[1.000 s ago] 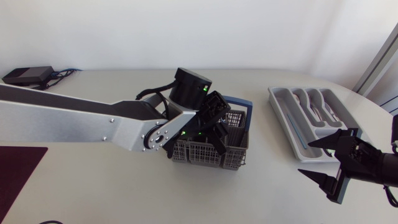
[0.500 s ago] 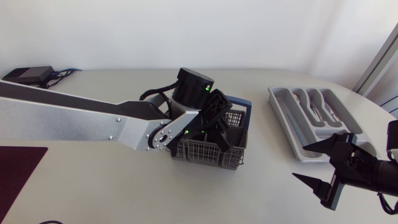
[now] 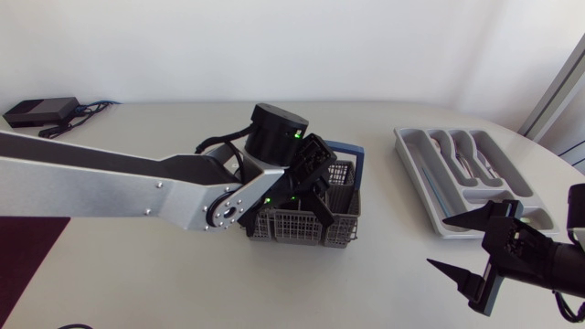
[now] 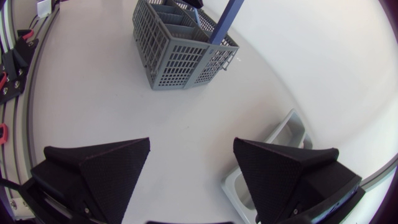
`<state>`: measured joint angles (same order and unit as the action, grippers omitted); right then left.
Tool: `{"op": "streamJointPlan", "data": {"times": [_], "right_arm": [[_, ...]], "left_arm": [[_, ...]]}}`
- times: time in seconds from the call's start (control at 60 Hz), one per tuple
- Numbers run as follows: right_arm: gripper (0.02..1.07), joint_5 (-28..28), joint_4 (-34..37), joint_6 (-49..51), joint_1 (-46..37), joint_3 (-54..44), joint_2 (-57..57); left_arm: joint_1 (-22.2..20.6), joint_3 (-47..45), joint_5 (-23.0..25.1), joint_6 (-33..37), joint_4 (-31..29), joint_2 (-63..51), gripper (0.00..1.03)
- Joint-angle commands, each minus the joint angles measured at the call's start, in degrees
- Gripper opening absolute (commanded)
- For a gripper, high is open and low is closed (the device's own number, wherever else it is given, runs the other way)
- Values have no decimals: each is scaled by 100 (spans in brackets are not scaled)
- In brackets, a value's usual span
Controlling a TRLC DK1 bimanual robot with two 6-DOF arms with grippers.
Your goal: Sort the cutlery from the basket into the organizer compartments.
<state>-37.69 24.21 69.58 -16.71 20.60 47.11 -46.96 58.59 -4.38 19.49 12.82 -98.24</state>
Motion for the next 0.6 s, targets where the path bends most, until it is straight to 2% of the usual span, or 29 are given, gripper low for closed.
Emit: {"op": "streamJointPlan", "data": {"times": [0.0, 0.317, 0.583], "right_arm": [[99, 43, 75, -147, 98, -197, -79], [99, 148, 163, -252, 256, -258, -334], [99, 298, 163, -736, 634, -267, -651]], "left_arm": [[-41, -190, -45, -68, 36, 252, 3], [-287, -453, -397, 143, -25, 903, 3], [-410, -427, -555, 310, -807, 1817, 3]]}}
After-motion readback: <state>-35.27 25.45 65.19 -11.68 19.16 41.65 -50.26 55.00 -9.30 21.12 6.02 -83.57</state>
